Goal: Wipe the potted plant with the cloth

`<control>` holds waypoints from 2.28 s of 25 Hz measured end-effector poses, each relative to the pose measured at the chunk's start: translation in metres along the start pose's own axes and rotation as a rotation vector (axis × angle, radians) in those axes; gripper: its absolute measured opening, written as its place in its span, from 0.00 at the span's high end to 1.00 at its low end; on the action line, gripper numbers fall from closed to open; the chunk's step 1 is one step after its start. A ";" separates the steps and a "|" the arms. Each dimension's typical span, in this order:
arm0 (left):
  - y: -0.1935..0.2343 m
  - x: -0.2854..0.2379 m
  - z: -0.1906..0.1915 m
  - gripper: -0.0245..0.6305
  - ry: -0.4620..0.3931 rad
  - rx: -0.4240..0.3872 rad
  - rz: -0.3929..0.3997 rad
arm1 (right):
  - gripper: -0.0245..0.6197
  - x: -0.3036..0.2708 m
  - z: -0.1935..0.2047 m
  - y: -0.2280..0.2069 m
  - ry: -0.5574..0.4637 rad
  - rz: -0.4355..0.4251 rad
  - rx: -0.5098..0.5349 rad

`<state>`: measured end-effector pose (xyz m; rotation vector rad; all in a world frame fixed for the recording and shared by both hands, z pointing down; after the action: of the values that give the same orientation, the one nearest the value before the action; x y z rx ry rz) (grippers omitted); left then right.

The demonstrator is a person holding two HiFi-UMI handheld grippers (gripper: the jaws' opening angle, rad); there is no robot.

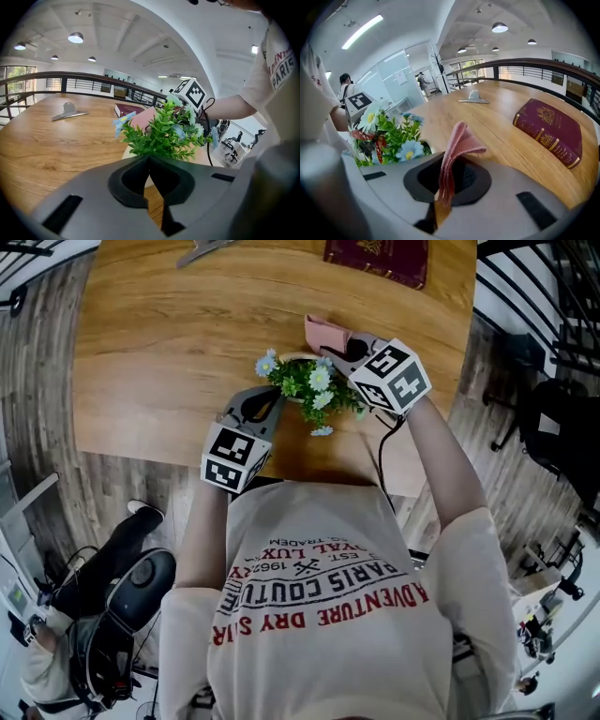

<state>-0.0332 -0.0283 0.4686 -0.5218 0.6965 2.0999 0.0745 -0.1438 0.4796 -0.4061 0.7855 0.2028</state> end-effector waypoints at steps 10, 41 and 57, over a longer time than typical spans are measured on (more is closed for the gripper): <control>0.002 0.000 0.002 0.94 -0.011 -0.014 0.008 | 0.91 -0.021 -0.026 0.015 0.153 -0.112 0.061; 0.005 0.020 -0.004 0.94 -0.063 -0.047 -0.042 | 0.91 -0.017 -0.085 0.036 0.241 -0.019 0.223; 0.043 0.119 -0.045 0.94 -0.209 -0.219 -0.150 | 0.91 0.009 -0.136 0.136 0.061 0.222 0.223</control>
<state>-0.1304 -0.0080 0.3776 -0.4498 0.3004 2.0621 -0.0507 -0.0791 0.3486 -0.1137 0.9035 0.3077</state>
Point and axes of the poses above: the fingertips, and each gripper's own axes: x backward along the fingers, y to its left, z out of its underside, the point moved 5 cm from there along x, backward along the fingers
